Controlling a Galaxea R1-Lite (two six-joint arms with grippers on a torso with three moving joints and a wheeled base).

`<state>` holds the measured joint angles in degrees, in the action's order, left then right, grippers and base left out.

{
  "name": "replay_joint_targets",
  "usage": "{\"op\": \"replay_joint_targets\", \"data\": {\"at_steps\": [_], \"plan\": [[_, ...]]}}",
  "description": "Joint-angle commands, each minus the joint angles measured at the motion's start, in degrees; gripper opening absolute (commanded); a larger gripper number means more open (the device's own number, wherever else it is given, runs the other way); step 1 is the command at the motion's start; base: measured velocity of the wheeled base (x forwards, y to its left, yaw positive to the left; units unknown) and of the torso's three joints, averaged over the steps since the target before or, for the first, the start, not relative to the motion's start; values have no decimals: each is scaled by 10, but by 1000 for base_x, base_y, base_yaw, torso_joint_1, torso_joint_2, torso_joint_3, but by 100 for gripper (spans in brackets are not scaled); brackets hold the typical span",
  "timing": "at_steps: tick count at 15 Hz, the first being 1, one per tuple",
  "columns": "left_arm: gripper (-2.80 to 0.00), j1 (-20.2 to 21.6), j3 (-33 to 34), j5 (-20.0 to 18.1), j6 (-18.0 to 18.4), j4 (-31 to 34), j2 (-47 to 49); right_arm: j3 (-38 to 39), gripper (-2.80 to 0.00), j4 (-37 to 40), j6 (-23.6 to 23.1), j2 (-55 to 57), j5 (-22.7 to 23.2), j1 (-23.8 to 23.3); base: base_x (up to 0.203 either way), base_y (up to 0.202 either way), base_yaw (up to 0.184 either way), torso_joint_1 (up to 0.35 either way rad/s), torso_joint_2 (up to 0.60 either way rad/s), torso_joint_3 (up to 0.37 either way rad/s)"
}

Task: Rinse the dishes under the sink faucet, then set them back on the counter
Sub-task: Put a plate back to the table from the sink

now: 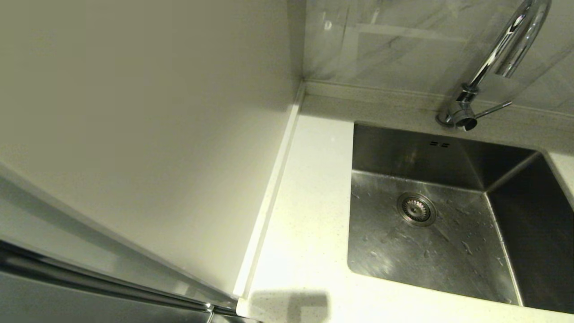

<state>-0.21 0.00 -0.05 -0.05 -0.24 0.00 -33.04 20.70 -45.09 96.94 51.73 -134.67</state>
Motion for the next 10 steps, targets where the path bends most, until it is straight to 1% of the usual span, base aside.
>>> {"op": "replay_joint_targets", "data": {"at_steps": [1,2,3,4,10], "plan": [[-280,0,2,0,0,0,0,1,-280,4,-60,60,49,0,0,0,0,0,0,0],[-280,0,2,0,0,0,0,1,-280,4,-78,71,64,0,0,0,0,0,0,0],[-280,0,2,0,0,0,0,3,-280,3,-82,77,74,1,0,0,0,0,0,0],[-280,0,2,0,0,0,0,3,0,2,-85,83,81,0,0,0,0,0,0,0],[-280,0,2,0,0,0,0,-5,0,1,-86,89,84,0,0,0,0,0,0,0]]}}
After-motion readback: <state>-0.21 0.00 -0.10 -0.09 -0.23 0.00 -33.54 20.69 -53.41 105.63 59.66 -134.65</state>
